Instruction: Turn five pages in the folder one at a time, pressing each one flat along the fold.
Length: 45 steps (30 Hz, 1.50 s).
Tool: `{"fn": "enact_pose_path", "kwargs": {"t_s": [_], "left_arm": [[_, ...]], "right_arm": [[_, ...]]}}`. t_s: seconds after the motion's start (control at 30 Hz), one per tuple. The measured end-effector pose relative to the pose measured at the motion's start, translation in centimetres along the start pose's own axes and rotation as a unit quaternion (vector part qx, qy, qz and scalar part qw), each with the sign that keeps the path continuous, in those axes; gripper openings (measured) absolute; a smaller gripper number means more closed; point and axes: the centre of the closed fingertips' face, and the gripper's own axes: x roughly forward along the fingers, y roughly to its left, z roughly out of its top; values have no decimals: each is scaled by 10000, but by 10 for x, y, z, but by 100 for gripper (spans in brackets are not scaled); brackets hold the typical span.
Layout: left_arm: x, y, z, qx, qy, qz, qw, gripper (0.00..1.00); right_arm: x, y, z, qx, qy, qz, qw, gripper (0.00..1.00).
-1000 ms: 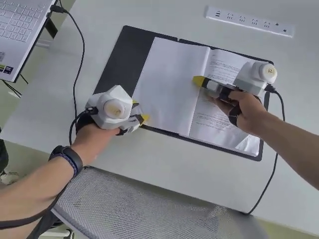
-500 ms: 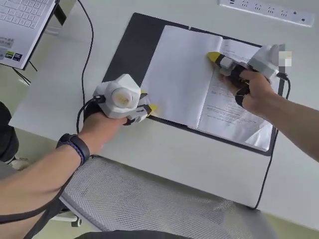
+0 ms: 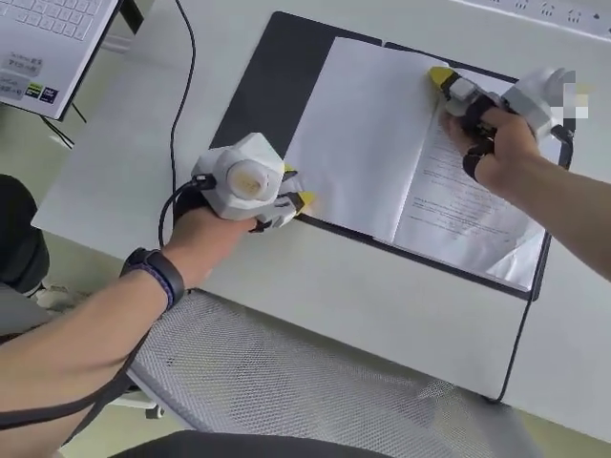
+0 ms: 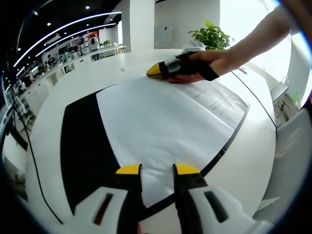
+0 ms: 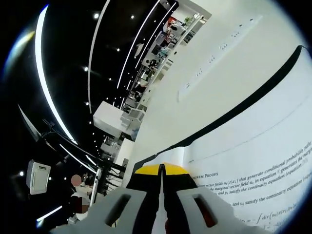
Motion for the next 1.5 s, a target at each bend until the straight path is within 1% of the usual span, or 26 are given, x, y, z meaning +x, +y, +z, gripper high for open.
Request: {"fn": "enact_pose_path", "kwargs": {"t_s": [0.17,0.27,0.33,0.43,0.6,0.67,0.73,0.77,0.83,0.97,1.07,1.17,1.23,1.27,1.3,1.33,1.43,1.5], "left_arm": [[0,-1,0,5,4,-5,10000,24],[0,-1,0,-23,11,-3,10000,25],[0,-1,0,-43,7,3,10000,25],[0,-2,1,-61,1,31,10000,25],[0,-1,1,-45,3,23,10000,25],[0,-1,1,-40,8,16,10000,24],[0,0,1,-47,8,27,10000,24],[0,0,1,-53,4,38,10000,24],[0,-1,1,-68,3,41,10000,25],[0,-1,1,-68,24,32,10000,25],[0,-2,1,-42,43,25,10000,25],[0,-2,1,-46,42,18,10000,24],[0,-2,1,-40,52,18,10000,25],[0,-3,1,-39,63,9,10000,25],[0,-3,1,-24,79,-2,10000,26],[0,-3,1,-5,83,-3,10000,26],[0,-3,1,-7,72,-13,10000,25],[0,-3,1,-16,72,-12,10000,25]], "right_arm": [[5,-1,10,145,-199,-90,9997,0],[7,-3,21,327,-378,-108,9987,0],[7,-4,26,348,-475,-174,9981,0],[8,-2,25,231,-429,-180,9987,0],[6,1,22,142,-348,-137,9992,0],[3,5,17,82,-253,-110,9996,0],[-2,11,4,-17,12,58,10000,0],[-6,14,-5,-122,183,129,9997,0],[-12,17,-14,-321,378,212,9985,0],[-23,21,-25,-360,519,301,9975,0],[-33,25,-38,-520,717,405,9952,0],[-44,30,-49,-508,845,519,9938,0],[-49,32,-55,-422,947,615,9927,0],[-56,39,-63,-457,1035,684,9912,0],[-60,41,-68,-482,1096,719,9902,0],[-62,43,-70,-510,1168,748,9890,0],[-66,43,-75,-568,1276,782,9871,0],[-75,46,-85,-554,1311,808,9865,0]]}}
